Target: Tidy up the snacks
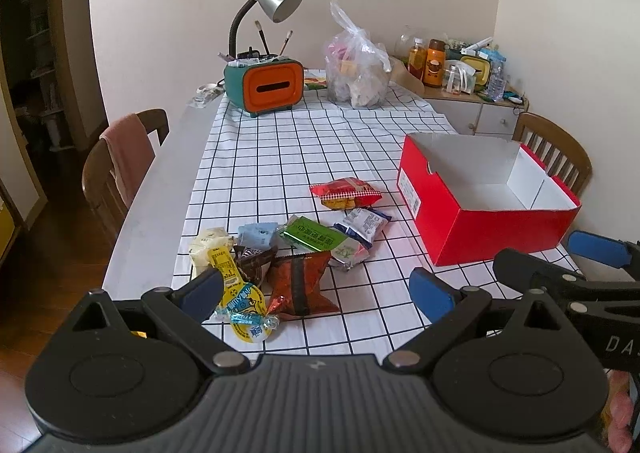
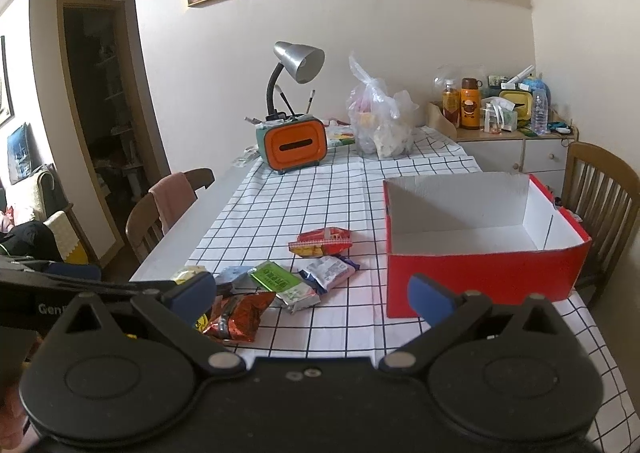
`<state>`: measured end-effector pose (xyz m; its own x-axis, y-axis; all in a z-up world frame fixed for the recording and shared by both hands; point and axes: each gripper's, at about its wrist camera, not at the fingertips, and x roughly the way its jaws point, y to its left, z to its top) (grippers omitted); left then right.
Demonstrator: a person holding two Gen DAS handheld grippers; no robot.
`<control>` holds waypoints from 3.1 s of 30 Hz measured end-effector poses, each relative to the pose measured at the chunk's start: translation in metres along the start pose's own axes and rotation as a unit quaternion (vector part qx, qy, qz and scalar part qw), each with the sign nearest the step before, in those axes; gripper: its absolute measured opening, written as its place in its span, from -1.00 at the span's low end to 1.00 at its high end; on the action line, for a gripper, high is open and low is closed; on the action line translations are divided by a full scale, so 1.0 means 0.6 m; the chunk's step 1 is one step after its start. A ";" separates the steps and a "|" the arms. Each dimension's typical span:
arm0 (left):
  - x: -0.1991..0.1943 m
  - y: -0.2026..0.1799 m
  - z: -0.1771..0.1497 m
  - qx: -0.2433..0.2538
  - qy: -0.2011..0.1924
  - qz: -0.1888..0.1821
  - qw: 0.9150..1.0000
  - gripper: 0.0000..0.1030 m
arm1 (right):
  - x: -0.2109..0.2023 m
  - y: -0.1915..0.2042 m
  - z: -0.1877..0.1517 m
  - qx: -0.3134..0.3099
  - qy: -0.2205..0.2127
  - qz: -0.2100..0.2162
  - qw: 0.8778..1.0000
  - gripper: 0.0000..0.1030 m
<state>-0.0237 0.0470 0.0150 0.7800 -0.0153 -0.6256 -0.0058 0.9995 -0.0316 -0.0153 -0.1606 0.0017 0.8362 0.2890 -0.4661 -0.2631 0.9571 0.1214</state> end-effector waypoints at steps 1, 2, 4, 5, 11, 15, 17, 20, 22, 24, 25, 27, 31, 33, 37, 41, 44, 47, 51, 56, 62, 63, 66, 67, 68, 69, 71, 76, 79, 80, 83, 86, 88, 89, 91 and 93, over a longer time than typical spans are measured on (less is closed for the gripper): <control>0.000 0.000 0.000 0.001 0.000 0.001 1.000 0.94 | -0.001 -0.001 0.000 -0.001 0.000 0.001 1.000 0.99; 0.000 0.000 0.000 0.001 0.000 0.001 1.000 0.94 | -0.001 -0.002 -0.001 -0.001 0.000 0.001 1.000 0.99; 0.001 0.001 0.001 0.001 -0.001 0.001 1.000 0.94 | -0.002 -0.002 0.000 -0.003 -0.001 0.000 1.000 0.99; 0.000 0.001 0.002 0.002 -0.002 0.002 1.000 0.94 | -0.003 -0.002 0.000 -0.003 -0.001 0.000 1.000 0.99; -0.005 -0.001 0.012 0.012 -0.010 0.008 1.000 0.94 | -0.006 0.000 0.004 -0.016 -0.004 -0.004 1.000 0.99; -0.007 -0.002 0.017 0.019 -0.011 0.010 1.000 0.94 | -0.003 0.004 0.017 -0.022 0.005 -0.005 1.000 0.99; -0.009 -0.002 0.021 0.023 -0.014 0.011 1.000 0.94 | -0.001 0.005 0.020 -0.021 0.009 0.001 1.000 0.99; -0.010 0.001 0.027 0.019 -0.012 0.010 1.000 0.94 | -0.002 0.007 0.028 -0.022 0.011 0.005 1.000 0.99; -0.010 0.000 0.030 0.019 -0.009 0.011 1.000 0.94 | -0.002 0.007 0.030 -0.022 0.013 0.004 1.000 0.99; -0.011 -0.001 0.031 0.018 -0.008 0.013 1.000 0.94 | -0.004 0.007 0.030 -0.024 0.011 0.002 1.000 0.99; -0.010 -0.001 0.031 0.017 -0.007 0.014 1.000 0.94 | -0.006 0.008 0.033 -0.025 0.011 0.001 1.000 0.99; -0.008 -0.001 0.031 0.017 -0.004 0.015 1.000 0.94 | -0.007 0.008 0.033 -0.024 0.012 0.001 1.000 0.99; -0.003 -0.001 0.029 0.013 0.003 0.016 1.000 0.94 | -0.006 0.007 0.029 -0.020 0.015 0.000 1.000 0.99; -0.001 0.001 0.027 0.009 0.008 0.016 1.000 0.94 | -0.003 0.009 0.028 -0.020 0.017 -0.002 1.000 0.99; 0.004 0.005 0.023 0.004 0.018 0.017 1.000 0.94 | 0.000 0.010 0.027 -0.020 0.022 -0.004 1.000 0.99; 0.007 0.010 0.019 -0.001 0.024 0.019 1.000 0.94 | 0.005 0.014 0.026 -0.023 0.026 -0.010 0.999 0.99; 0.009 0.014 0.017 -0.004 0.026 0.021 0.999 0.94 | 0.012 0.017 0.026 -0.022 0.033 -0.005 0.999 0.99; 0.011 0.018 0.015 -0.007 0.029 0.022 0.999 0.94 | 0.017 0.019 0.026 -0.022 0.036 0.003 0.999 0.99; 0.017 0.027 0.011 -0.012 0.033 0.024 0.999 0.94 | 0.023 0.024 0.028 -0.025 0.042 0.008 0.999 0.99; 0.033 0.046 0.005 -0.025 0.048 0.023 0.998 0.94 | 0.043 0.028 0.023 -0.030 0.061 0.019 0.998 0.99; 0.053 0.105 -0.016 -0.052 0.068 0.039 0.996 0.94 | 0.079 0.035 0.013 -0.050 0.080 0.029 0.995 0.98; 0.056 0.113 -0.021 -0.054 0.074 0.038 0.995 0.94 | 0.082 0.034 0.010 -0.053 0.082 0.031 0.995 0.98; 0.068 0.130 -0.040 -0.053 0.096 0.028 0.994 0.94 | 0.112 0.036 -0.006 -0.069 0.105 0.038 0.991 0.98; 0.072 0.133 -0.046 -0.050 0.102 0.025 0.993 0.94 | 0.118 0.036 -0.009 -0.070 0.108 0.041 0.991 0.97; 0.078 0.134 -0.055 -0.047 0.109 0.021 0.993 0.94 | 0.125 0.036 -0.011 -0.070 0.112 0.044 0.990 0.97; 0.082 0.136 -0.060 -0.047 0.113 0.015 0.992 0.94 | 0.135 0.035 -0.012 -0.069 0.120 0.048 0.989 0.96; 0.096 0.142 -0.071 -0.052 0.124 0.009 0.991 0.94 | 0.151 0.034 -0.013 -0.069 0.129 0.056 0.988 0.95; 0.134 0.139 -0.084 -0.042 0.141 0.004 0.989 0.92 | 0.206 0.033 -0.003 -0.064 0.151 0.056 0.985 0.93; 0.154 0.126 -0.092 -0.015 0.142 0.014 0.990 0.92 | 0.241 0.041 -0.001 -0.060 0.164 0.057 0.983 0.90; 0.161 0.123 -0.094 -0.007 0.141 0.016 0.990 0.92 | 0.254 0.047 -0.001 -0.060 0.168 0.057 0.982 0.90; 0.173 0.120 -0.097 0.003 0.141 0.017 0.990 0.92 | 0.286 0.063 -0.003 -0.059 0.180 0.054 0.980 0.88; 0.184 0.115 -0.101 0.015 0.140 0.018 0.990 0.92 | 0.327 0.081 -0.005 -0.037 0.202 0.045 0.978 0.88; 0.191 0.113 -0.105 0.021 0.145 0.016 0.989 0.89 | 0.346 0.094 -0.007 -0.031 0.214 0.047 0.975 0.88; 0.195 0.111 -0.108 0.023 0.148 0.014 0.989 0.86 | 0.353 0.100 -0.008 -0.032 0.218 0.045 0.974 0.88; 0.200 0.107 -0.112 0.030 0.152 0.011 0.988 0.84 | 0.374 0.115 -0.015 -0.041 0.231 0.044 0.971 0.83; 0.206 0.103 -0.118 0.040 0.153 0.011 0.987 0.78 | 0.394 0.127 -0.022 -0.043 0.248 0.039 0.967 0.78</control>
<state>0.0282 0.1047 -0.1192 0.5549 0.0109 -0.8318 0.0389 0.9985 0.0391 0.1561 -0.0194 -0.1107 0.4842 0.2950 -0.8237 -0.3733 0.9211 0.1105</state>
